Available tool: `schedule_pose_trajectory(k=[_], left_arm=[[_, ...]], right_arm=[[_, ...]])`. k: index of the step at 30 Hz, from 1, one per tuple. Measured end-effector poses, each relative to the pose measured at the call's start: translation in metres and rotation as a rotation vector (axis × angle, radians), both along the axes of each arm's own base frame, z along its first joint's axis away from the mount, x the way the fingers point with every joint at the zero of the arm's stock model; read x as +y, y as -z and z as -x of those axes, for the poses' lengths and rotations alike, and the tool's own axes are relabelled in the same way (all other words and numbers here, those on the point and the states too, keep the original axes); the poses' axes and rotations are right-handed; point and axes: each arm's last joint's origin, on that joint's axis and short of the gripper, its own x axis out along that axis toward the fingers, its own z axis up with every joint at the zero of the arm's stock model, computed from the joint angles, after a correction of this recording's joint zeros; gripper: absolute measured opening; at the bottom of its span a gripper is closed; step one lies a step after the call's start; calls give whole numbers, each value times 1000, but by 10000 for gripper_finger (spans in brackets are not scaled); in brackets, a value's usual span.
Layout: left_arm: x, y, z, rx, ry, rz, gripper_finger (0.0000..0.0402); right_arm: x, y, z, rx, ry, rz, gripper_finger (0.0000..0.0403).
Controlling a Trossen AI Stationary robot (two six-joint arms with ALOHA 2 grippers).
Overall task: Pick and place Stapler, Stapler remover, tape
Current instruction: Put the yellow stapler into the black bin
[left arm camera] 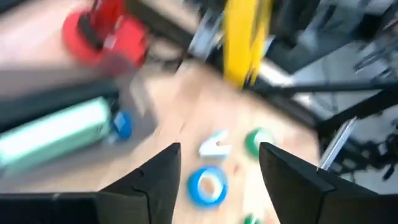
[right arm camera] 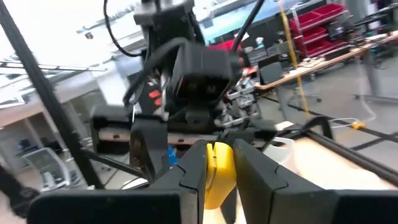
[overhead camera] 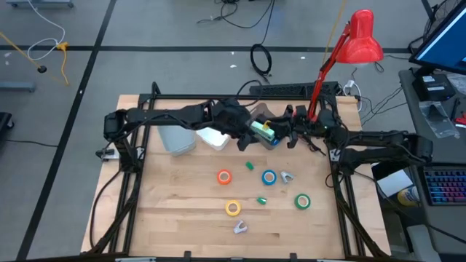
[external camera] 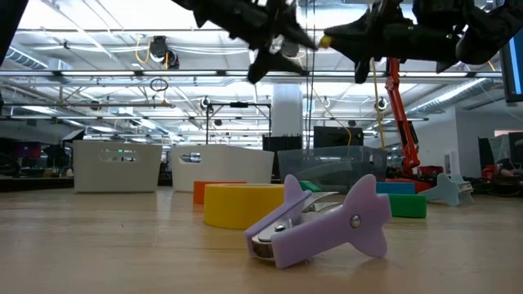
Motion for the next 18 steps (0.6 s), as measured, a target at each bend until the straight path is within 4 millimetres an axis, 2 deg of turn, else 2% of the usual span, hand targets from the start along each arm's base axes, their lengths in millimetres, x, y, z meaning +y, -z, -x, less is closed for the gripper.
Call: schedule_pose_trajectory(k=[3, 8, 13, 18], left_arm=[[4, 12, 9, 148, -44, 5, 226], [10, 24, 23, 346, -121, -82, 227], [19, 24, 24, 351, -148, -163, 228], [36, 24, 28, 343, -150, -171, 228]], right_arm=[[-5, 4, 1, 42, 44, -3, 55], [-14, 12, 4, 124, 137, -6, 55], [-23, 16, 6, 150, 200, 1, 54], [-31, 23, 4, 187, 228, -22, 54]])
